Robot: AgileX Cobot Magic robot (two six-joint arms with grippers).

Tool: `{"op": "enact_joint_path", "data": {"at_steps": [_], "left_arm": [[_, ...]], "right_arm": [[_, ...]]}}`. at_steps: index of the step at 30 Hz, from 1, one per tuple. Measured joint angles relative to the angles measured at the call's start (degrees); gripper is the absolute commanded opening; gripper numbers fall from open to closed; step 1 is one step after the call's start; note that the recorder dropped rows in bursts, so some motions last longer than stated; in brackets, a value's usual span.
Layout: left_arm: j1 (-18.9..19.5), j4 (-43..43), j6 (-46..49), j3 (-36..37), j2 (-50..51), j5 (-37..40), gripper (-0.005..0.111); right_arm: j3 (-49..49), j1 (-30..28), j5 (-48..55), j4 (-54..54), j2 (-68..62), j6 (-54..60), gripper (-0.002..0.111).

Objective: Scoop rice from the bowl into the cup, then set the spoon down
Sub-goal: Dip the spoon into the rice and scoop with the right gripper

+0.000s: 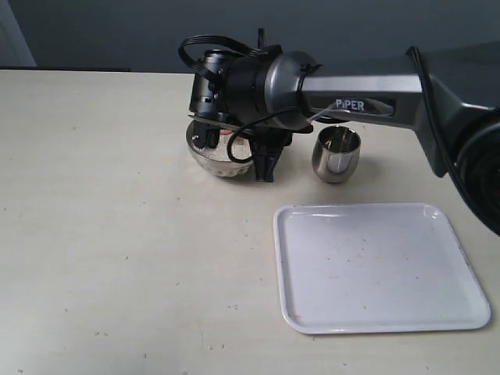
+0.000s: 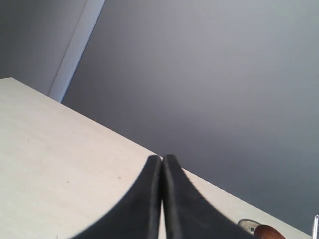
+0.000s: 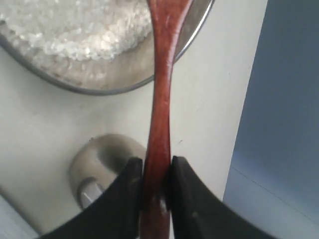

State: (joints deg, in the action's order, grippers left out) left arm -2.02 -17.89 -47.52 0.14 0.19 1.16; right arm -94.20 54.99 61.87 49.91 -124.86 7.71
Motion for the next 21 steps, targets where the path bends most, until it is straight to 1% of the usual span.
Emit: {"op": "enact_joint_path", "data": {"at_steps": [4,15,21], "left_arm": [[0.0,0.0,0.0,0.0,0.0,0.0,0.0],[0.0,0.0,0.0,0.0,0.0,0.0,0.0],[0.0,0.0,0.0,0.0,0.0,0.0,0.0]], "right_arm": [[0.0,0.0,-3.4,0.2,-0.1,0.4,-0.001],[0.0,-1.6,-2.8,2.3,-0.8,1.5,-0.001],[0.0,-1.6,-2.7,1.1,-0.8,1.5,-0.001]]}}
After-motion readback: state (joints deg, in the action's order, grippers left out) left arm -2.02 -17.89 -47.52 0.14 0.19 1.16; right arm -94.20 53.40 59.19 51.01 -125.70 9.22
